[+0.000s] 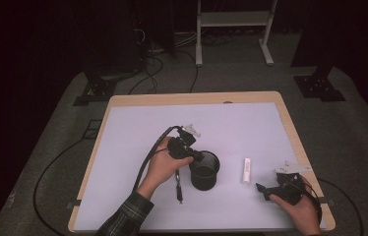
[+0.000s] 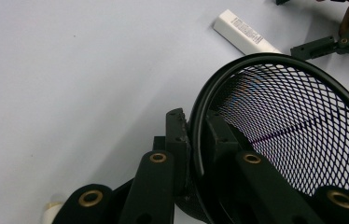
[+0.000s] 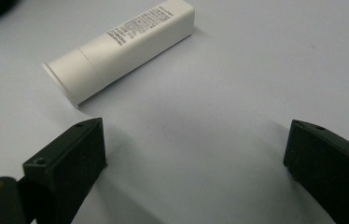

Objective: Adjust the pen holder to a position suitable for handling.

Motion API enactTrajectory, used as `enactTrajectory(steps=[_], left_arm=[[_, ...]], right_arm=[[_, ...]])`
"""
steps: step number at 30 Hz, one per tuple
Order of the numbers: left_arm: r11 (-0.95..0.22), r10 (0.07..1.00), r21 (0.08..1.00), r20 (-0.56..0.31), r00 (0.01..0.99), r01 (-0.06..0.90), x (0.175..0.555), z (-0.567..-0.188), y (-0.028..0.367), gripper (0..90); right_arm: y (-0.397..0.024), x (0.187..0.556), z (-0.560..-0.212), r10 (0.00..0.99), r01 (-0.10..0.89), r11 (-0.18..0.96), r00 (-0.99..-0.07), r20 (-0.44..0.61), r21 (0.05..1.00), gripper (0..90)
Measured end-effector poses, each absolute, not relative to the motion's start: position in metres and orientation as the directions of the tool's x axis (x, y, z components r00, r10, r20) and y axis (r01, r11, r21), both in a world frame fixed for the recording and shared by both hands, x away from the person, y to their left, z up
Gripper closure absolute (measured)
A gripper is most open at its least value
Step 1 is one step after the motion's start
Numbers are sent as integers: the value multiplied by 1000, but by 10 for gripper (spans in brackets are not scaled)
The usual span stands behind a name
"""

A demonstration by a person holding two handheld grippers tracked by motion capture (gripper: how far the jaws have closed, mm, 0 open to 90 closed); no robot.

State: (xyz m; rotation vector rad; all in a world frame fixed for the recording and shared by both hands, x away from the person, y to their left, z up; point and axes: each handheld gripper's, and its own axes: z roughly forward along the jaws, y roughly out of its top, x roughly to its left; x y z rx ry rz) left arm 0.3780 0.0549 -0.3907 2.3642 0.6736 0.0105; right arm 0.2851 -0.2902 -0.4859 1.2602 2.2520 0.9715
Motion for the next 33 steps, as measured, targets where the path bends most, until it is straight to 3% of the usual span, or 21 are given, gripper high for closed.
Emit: enactTrajectory(steps=[18, 25, 32, 33], left_arm=[[-659, 460, 590, -175, 871, 467, 376, -398, 50, 818], [-648, 453, 610, -173, 875, 456, 374, -394, 51, 764], [-638, 449, 633, -155, 880, 437, 371, -388, 56, 646], [-634, 447, 641, -153, 881, 433, 370, -386, 58, 596]], right_arm=[[-290, 285, -486, 852, 591, 356, -523, 8, 724, 48], [-290, 285, -486, 852, 591, 356, -523, 8, 724, 48], [-290, 285, -486, 854, 593, 353, -520, 11, 724, 48], [-290, 285, -486, 854, 592, 353, -521, 10, 724, 48]])
